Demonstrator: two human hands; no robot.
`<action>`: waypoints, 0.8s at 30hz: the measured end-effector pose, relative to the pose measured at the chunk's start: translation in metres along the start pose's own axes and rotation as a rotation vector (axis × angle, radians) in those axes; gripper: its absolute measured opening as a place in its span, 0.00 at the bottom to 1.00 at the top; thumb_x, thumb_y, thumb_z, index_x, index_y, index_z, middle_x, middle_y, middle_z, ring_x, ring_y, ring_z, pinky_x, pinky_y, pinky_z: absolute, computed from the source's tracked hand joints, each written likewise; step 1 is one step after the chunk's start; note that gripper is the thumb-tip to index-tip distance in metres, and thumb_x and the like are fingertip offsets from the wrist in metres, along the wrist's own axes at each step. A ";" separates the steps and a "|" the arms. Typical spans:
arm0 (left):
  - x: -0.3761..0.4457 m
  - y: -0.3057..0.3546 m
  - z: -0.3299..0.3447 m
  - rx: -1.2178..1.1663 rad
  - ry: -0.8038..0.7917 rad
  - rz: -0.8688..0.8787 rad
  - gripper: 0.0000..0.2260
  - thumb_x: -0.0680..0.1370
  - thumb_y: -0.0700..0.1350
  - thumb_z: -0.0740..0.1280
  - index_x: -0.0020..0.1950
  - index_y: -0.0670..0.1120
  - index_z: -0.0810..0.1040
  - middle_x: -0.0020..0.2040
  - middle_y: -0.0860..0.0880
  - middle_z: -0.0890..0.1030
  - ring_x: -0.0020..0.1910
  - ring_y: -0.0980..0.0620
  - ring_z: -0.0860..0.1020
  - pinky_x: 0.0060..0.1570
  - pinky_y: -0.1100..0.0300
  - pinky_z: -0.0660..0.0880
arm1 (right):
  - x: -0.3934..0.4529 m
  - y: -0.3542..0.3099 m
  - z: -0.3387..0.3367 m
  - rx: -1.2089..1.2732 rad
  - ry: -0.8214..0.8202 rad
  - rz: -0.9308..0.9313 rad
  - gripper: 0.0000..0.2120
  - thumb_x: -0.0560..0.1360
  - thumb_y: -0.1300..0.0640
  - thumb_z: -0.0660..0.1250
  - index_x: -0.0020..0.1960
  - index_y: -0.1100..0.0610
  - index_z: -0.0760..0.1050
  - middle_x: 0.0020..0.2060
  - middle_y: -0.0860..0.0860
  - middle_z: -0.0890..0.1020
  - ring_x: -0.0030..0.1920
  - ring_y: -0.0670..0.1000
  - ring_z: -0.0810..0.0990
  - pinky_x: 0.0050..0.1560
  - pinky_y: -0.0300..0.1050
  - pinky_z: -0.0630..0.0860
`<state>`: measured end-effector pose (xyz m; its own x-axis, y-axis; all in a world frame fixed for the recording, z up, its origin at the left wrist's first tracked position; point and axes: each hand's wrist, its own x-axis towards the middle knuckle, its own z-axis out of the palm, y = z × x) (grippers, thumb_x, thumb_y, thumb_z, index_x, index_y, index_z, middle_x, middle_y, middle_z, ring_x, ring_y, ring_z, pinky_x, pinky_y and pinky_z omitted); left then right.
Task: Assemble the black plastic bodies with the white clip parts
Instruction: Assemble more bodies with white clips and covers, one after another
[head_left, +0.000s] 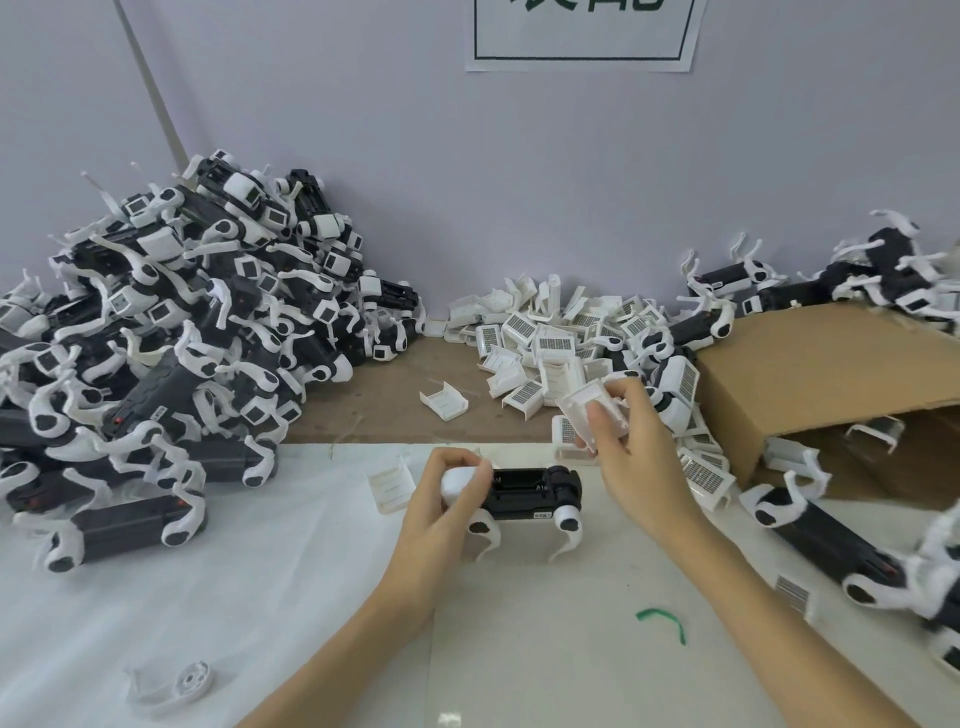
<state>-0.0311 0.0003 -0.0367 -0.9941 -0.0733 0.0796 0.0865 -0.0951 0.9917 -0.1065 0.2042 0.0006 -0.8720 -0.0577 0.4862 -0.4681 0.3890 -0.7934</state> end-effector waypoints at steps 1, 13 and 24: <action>0.000 0.001 0.000 -0.011 -0.016 -0.005 0.19 0.79 0.63 0.67 0.58 0.49 0.75 0.49 0.41 0.81 0.39 0.46 0.76 0.37 0.55 0.75 | -0.009 -0.005 0.001 0.048 -0.040 0.025 0.04 0.86 0.54 0.60 0.59 0.54 0.71 0.45 0.46 0.83 0.42 0.41 0.84 0.43 0.36 0.77; -0.001 0.000 0.000 -0.020 -0.052 0.057 0.17 0.82 0.62 0.61 0.55 0.48 0.75 0.47 0.48 0.80 0.44 0.50 0.80 0.39 0.62 0.77 | -0.051 -0.009 0.017 -0.227 -0.275 -0.316 0.14 0.82 0.53 0.69 0.67 0.47 0.75 0.60 0.37 0.75 0.65 0.42 0.71 0.64 0.51 0.73; 0.000 0.000 0.002 0.038 -0.045 0.006 0.13 0.81 0.58 0.73 0.57 0.53 0.76 0.39 0.43 0.80 0.38 0.44 0.80 0.39 0.55 0.79 | -0.046 -0.009 0.009 -0.150 -0.378 -0.281 0.12 0.81 0.48 0.69 0.64 0.42 0.75 0.58 0.36 0.79 0.62 0.43 0.77 0.63 0.44 0.73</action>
<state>-0.0313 0.0021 -0.0363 -0.9956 -0.0293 0.0891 0.0907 -0.0572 0.9942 -0.0639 0.1954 -0.0180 -0.7186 -0.4981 0.4853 -0.6914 0.4368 -0.5755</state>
